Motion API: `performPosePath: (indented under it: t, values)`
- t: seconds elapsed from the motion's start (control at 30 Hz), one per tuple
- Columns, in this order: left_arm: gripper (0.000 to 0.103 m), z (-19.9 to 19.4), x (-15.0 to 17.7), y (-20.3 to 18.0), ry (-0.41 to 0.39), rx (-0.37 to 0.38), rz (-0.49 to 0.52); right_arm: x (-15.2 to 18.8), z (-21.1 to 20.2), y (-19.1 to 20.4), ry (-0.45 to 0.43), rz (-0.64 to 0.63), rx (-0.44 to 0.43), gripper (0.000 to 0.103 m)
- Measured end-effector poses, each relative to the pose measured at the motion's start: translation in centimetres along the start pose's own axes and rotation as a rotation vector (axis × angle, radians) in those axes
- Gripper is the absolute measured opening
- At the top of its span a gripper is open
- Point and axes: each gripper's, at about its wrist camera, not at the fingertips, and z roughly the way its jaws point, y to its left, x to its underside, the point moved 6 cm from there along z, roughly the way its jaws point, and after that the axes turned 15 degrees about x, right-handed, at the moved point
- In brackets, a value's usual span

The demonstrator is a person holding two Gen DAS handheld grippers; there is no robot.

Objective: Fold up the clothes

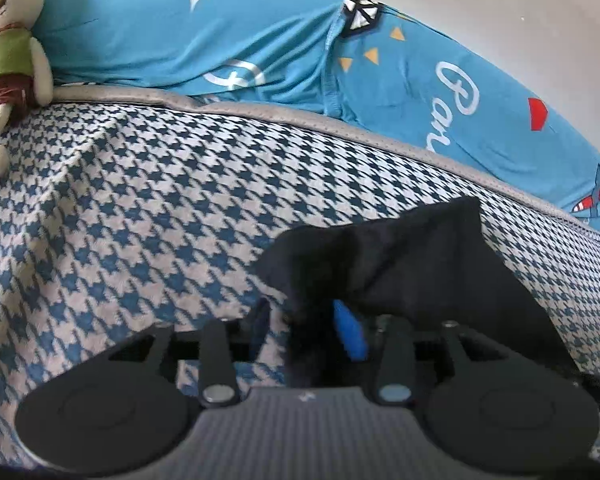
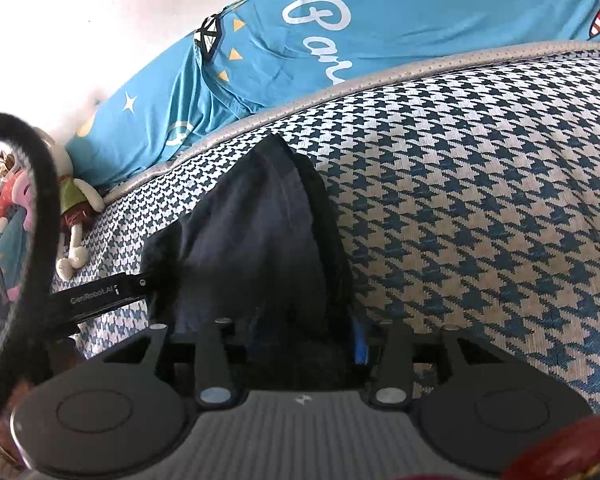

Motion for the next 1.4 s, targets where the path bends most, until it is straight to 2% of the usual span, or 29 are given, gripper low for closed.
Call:
performPosePath:
  t: [0.2,0.27,0.33,0.47,0.5,0.57,0.6,0.67,0.73,0.87,1.0,1.2,1.4]
  values:
    - [0.057,0.2,0.0,0.8,-0.009,0.055,-0.056,0.1,0.4,0.0,0.018,0.008,0.010,0.049]
    - [0.068,0.6,-0.1,0.6,-0.013,0.066,-0.058,0.2,0.5,0.0,0.024,0.010,0.013,0.049]
    - [0.073,0.8,-0.1,0.2,-0.015,0.069,-0.048,0.2,0.7,-0.1,0.032,0.020,0.015,0.049]
    - [0.073,1.5,0.0,-0.7,-0.015,0.054,-0.015,0.3,1.2,-0.3,0.052,0.056,0.016,0.049]
    - [0.071,1.6,0.0,-0.9,-0.015,0.059,-0.014,0.3,1.3,-0.3,0.058,0.065,0.016,0.049]
    - [0.054,1.9,-0.1,-1.3,-0.012,0.080,-0.017,0.4,1.5,-0.3,0.063,0.078,0.019,0.049]
    - [0.051,2.1,-0.1,-1.5,-0.010,0.086,-0.017,0.3,1.6,-0.2,0.057,0.074,0.025,0.041]
    - [0.024,2.2,0.0,-1.9,-0.008,0.086,-0.008,0.2,1.5,0.1,0.042,0.062,0.040,0.029]
    - [0.014,2.2,0.1,-2.4,-0.011,0.074,0.024,0.1,1.4,0.3,0.026,0.046,0.058,0.023]
    - [0.013,1.0,0.1,-4.1,-0.054,0.012,0.136,-0.4,0.3,1.2,-0.030,0.031,0.068,0.019]
    - [0.013,-0.7,-0.2,-5.4,-0.103,-0.050,0.225,-1.0,-1.2,2.6,-0.100,0.010,0.040,0.019]
    - [0.013,-3.8,-1.2,-4.8,-0.178,-0.146,0.259,-0.7,-2.5,6.6,-0.149,-0.049,-0.014,0.018]
    - [0.013,-8.0,-1.4,-2.2,-0.225,-0.215,0.220,0.3,-2.9,10.6,-0.154,-0.102,-0.083,0.018]
